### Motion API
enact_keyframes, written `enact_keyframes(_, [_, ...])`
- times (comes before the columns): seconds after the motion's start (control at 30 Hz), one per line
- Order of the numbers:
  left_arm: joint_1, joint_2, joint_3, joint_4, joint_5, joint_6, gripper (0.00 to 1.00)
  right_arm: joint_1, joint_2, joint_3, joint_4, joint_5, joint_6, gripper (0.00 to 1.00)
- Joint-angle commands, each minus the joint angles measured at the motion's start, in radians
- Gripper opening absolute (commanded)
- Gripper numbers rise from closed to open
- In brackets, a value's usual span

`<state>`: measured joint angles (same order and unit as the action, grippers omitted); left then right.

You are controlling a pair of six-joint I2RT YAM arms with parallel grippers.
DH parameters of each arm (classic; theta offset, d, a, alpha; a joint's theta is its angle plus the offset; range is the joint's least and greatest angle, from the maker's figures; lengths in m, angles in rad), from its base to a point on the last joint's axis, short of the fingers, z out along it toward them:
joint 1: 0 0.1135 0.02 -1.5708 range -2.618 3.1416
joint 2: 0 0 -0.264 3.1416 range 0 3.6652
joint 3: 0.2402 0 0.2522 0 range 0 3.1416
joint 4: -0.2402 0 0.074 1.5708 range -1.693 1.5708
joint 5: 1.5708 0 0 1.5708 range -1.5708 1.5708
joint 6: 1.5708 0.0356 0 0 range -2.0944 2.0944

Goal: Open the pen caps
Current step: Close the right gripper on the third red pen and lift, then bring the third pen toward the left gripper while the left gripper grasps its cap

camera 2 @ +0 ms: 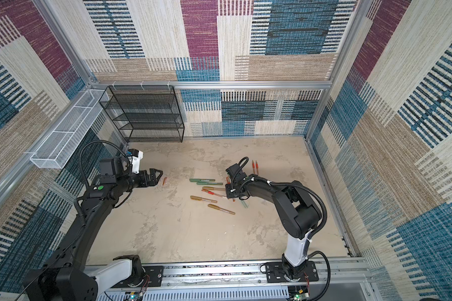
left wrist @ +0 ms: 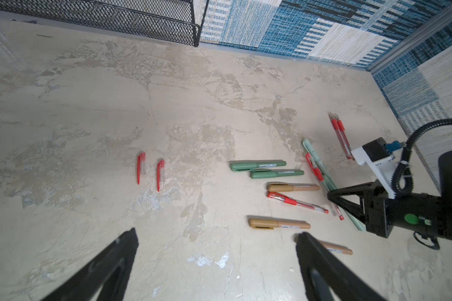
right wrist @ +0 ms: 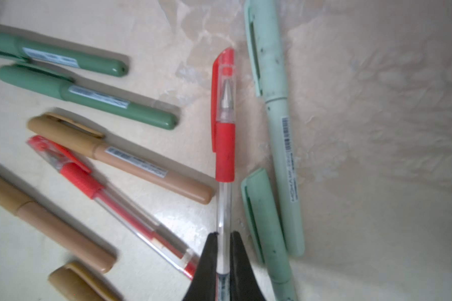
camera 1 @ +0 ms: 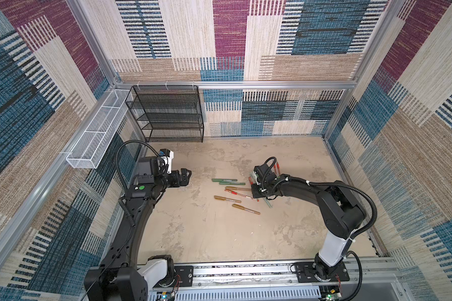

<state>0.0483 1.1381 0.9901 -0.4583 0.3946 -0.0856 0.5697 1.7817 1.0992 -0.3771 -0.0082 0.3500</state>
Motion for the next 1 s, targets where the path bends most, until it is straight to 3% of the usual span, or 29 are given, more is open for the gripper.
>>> enact_keyframes(0.0, [0.001, -0.008, 0.004, 0.029, 0.135, -0.039, 0.98, 0.0, -0.044, 0.019, -0.006, -0.017, 0.019, 0.03])
enact_keyframes(0.13, [0.001, -0.006, -0.018, 0.071, 0.281, -0.054, 0.98, 0.004, -0.123, -0.017, 0.075, -0.085, 0.032, 0.03])
enact_keyframes(0.3, [0.001, 0.0, -0.032, 0.115, 0.381, -0.154, 0.98, 0.033, -0.212, -0.053, 0.2, -0.174, 0.09, 0.01])
enact_keyframes(0.43, [-0.002, 0.003, -0.104, 0.246, 0.489, -0.267, 0.96, 0.094, -0.236, -0.055, 0.299, -0.2, 0.125, 0.0])
enact_keyframes(0.67, [-0.004, 0.004, -0.121, 0.277, 0.485, -0.3, 0.91, 0.225, -0.202, -0.001, 0.42, -0.243, 0.164, 0.0])
enact_keyframes(0.97, [-0.005, 0.017, -0.109, 0.27, 0.452, -0.325, 0.74, 0.329, -0.117, 0.1, 0.463, -0.289, 0.162, 0.0])
